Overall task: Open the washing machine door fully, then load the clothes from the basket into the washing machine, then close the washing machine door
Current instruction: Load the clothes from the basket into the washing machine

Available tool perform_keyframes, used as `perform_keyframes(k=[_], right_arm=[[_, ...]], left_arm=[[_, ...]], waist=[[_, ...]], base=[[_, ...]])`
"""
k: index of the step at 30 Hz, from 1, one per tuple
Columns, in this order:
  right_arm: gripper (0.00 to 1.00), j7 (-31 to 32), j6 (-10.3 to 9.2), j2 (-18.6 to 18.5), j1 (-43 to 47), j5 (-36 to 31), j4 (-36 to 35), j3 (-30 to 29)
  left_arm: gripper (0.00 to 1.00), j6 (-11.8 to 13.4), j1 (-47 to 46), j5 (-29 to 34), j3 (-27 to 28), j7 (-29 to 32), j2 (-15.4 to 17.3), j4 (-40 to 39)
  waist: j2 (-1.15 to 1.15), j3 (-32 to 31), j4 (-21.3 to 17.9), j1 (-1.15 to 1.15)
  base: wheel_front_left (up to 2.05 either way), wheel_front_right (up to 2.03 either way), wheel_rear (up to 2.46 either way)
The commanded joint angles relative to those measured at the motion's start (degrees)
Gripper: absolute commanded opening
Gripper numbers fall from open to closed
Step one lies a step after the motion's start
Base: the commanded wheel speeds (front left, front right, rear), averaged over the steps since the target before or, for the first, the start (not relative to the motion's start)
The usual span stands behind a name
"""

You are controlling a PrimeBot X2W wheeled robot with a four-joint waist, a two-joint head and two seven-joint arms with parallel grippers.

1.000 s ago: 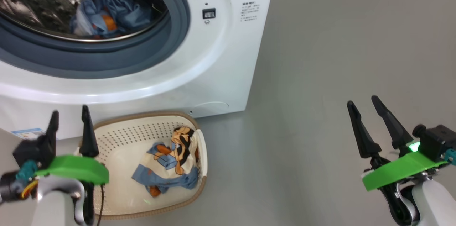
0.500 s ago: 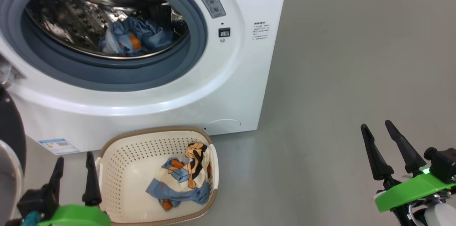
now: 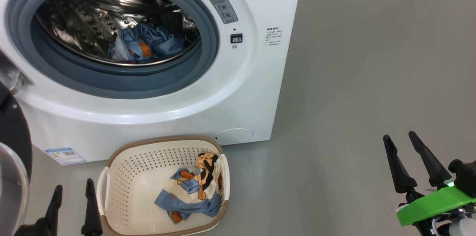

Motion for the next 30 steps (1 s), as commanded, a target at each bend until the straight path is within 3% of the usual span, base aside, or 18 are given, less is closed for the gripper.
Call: perform_keyframes(k=[1,17,30], right_arm=[[1.00,-0.27,0.09,-1.20,0.30,-0.65,-1.53,0.59],[1.00,-0.27,0.09,-0.92,-0.25,-0.87,-1.84,0.30],[1.00,-0.27,0.09,0.35,-3.11,-0.95,-2.58,0.31]], left_arm=[[1.00,0.11,-0.28,-0.37,2.00,-0.36,0.98,-1.93],[1.00,0.62,-0.19,-0.77,0.96,-0.36,0.98,-2.32],[1.00,0.36,-5.48,-2.07,-3.26,-0.36,0.97,5.13]], waist=[[0.00,0.07,-0.02,0.00],[0.00,0.71,-0.21,0.00],[0.00,5.91,-1.60,0.00]], base=[[0.00,0.00,0.00],[0.00,0.00,0.00],[0.00,0.00,0.00]])
